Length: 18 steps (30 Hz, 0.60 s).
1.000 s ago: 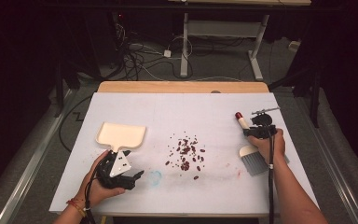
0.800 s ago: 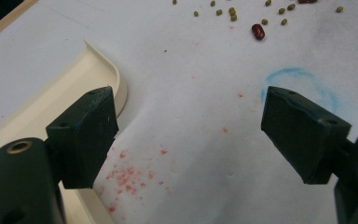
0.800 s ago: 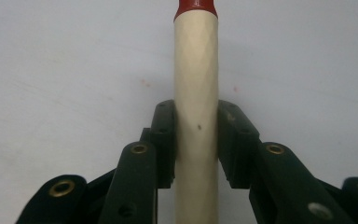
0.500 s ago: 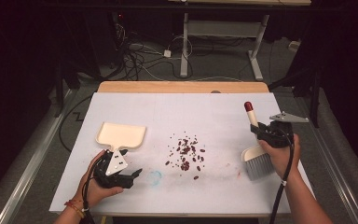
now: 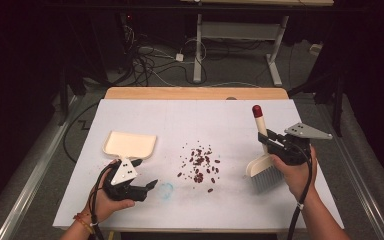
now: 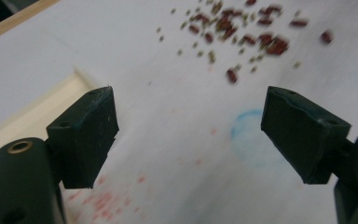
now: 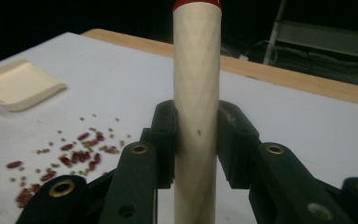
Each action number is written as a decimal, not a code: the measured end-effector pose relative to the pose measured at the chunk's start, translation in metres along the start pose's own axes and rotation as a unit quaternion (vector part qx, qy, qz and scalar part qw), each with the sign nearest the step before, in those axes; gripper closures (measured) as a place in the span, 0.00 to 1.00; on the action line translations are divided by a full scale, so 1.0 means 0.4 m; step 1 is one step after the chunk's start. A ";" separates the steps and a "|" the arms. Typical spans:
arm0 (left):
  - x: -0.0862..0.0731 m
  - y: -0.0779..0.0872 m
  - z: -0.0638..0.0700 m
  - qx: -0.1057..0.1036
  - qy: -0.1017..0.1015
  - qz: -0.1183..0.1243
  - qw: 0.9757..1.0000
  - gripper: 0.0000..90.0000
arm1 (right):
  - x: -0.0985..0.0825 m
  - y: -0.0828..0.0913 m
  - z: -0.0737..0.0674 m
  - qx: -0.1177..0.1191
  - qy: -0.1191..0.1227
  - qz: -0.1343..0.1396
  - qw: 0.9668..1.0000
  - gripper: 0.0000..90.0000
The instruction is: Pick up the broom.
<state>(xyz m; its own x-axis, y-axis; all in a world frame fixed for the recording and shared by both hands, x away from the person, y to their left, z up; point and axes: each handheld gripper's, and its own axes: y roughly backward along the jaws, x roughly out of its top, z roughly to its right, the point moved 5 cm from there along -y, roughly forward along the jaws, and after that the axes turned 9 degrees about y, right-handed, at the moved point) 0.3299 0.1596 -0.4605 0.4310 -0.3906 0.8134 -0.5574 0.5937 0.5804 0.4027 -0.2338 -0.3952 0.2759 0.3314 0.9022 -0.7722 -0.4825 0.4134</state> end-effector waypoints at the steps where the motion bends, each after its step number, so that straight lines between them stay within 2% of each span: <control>1: 0.018 -0.002 0.015 -0.014 0.002 0.007 1.000 0.20 | 0.009 0.000 -0.015 0.004 0.001 0.006 1.000 0.78; 5: 0.091 -0.018 0.089 -0.049 -0.014 0.021 0.998 0.21 | 0.037 -0.005 -0.078 0.018 0.011 0.025 0.999 0.78; 6: 0.109 -0.026 0.109 -0.062 -0.014 0.025 0.998 0.22 | 0.048 -0.009 -0.108 0.025 0.015 0.034 0.999 0.78; 7: 0.128 -0.036 0.129 -0.076 -0.011 0.030 0.997 0.23 | 0.053 -0.011 -0.124 0.028 0.016 0.037 0.999 0.78; 8: 0.144 -0.047 0.150 -0.089 -0.012 0.033 0.995 0.23 | 0.053 -0.011 -0.124 0.028 0.016 0.037 0.999 0.78; 9: 0.160 -0.060 0.171 -0.101 -0.015 0.036 0.994 0.23 | 0.062 -0.015 -0.152 0.030 0.023 0.046 0.998 0.78; 10: 0.174 -0.074 0.191 -0.109 -0.016 0.038 0.993 0.24 | 0.065 -0.016 -0.165 0.030 0.027 0.049 0.998 0.78; 14: 0.213 -0.128 0.254 -0.123 -0.018 0.040 0.991 0.27 | 0.075 -0.018 -0.198 0.035 0.031 0.061 0.997 0.78; 16: 0.223 -0.152 0.273 -0.135 -0.015 0.038 0.990 0.34 | 0.080 -0.018 -0.227 0.035 0.045 0.069 0.996 0.78; 17: 0.225 -0.163 0.280 -0.136 -0.013 0.035 0.990 0.34 | 0.080 -0.018 -0.227 0.035 0.045 0.069 0.996 0.78; 18: 0.226 -0.174 0.286 -0.134 -0.012 0.035 0.990 0.37 | 0.083 -0.016 -0.243 0.035 0.051 0.075 0.995 0.78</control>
<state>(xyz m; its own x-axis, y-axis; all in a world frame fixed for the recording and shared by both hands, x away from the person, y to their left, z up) 0.3265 0.0024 -0.4229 0.3797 -0.3562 0.8538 -0.3761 0.7837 0.4943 0.3612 -0.1411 -0.3800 0.0987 0.3299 0.9388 -0.7574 -0.5870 0.2859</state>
